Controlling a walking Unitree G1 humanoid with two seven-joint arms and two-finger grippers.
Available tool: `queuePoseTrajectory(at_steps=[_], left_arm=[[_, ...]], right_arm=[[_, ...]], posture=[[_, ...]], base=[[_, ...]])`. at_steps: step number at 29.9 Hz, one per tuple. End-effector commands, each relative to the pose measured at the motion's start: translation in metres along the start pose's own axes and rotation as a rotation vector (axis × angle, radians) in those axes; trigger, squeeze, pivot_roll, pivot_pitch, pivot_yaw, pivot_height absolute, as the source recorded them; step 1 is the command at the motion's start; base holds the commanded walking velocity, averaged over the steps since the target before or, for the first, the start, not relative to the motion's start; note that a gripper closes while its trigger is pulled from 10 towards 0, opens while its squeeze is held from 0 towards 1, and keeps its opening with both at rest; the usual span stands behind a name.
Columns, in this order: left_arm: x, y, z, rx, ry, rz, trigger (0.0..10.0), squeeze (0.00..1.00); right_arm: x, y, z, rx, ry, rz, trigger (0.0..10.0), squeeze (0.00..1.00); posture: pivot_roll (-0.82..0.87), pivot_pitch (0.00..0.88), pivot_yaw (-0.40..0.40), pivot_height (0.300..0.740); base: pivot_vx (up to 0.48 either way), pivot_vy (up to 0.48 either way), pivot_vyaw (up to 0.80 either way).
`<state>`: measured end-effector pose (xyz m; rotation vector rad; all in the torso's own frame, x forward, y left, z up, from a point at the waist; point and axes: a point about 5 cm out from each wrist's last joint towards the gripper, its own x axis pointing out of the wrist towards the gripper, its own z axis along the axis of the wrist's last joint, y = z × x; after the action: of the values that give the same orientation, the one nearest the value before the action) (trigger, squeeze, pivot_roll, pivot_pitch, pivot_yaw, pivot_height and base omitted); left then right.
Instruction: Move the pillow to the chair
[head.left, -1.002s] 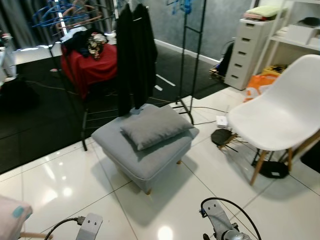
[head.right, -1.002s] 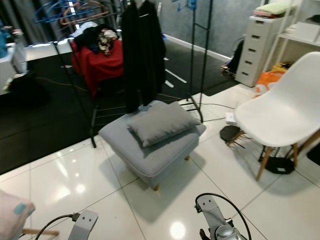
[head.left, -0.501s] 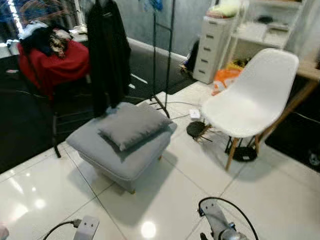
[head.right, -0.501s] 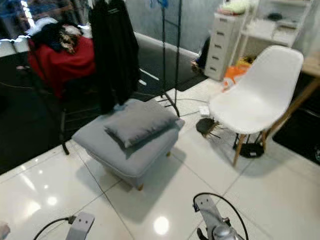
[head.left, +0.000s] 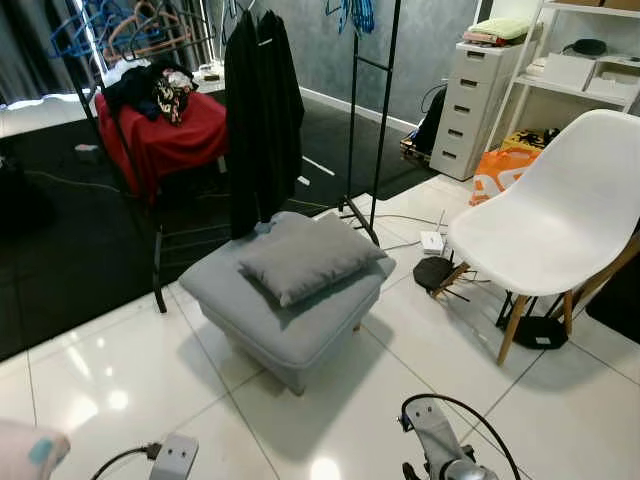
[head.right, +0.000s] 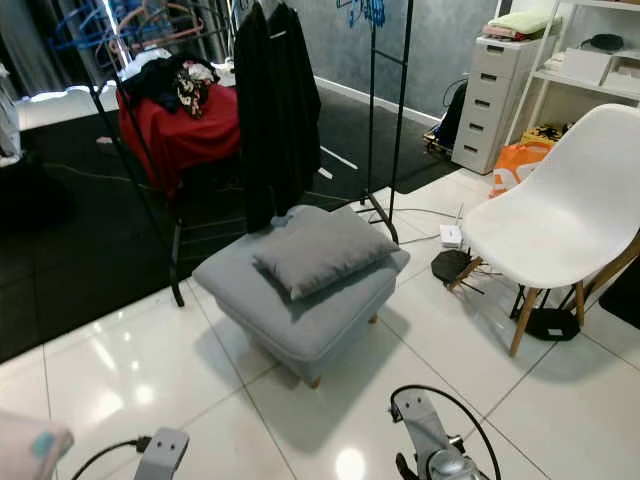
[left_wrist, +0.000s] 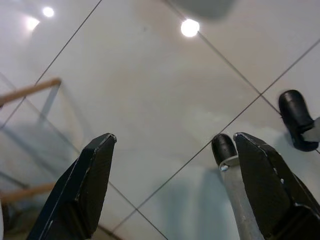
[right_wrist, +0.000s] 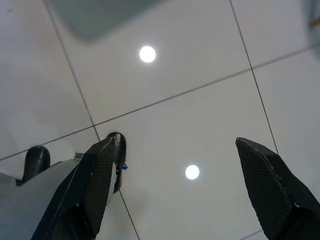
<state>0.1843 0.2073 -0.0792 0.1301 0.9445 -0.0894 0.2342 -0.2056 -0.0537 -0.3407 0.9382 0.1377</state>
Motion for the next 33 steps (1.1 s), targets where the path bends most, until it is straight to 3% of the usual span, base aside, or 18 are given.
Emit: queuePoseTrajectory(at_steps=[1, 33], left_arm=[[0.0001, 0.0016, 0.0018, 0.008, -0.003, 0.000, 10.0, 0.00], [0.0004, 0.0009, 0.0037, 0.001, -0.011, -0.012, 10.0, 0.00]], right_arm=[[-0.0002, 0.0000, -0.0019, 0.006, 0.000, 0.000, 10.0, 0.00], [-0.0002, -0.0012, -0.0002, 0.011, -0.008, -0.006, 10.0, 0.00]], posture=[[-0.21, 0.010, 0.045, 0.731], [-0.21, 0.023, 0.041, 0.731]], base=[[0.360, 0.000, 0.00], [0.380, 0.000, 0.00]])
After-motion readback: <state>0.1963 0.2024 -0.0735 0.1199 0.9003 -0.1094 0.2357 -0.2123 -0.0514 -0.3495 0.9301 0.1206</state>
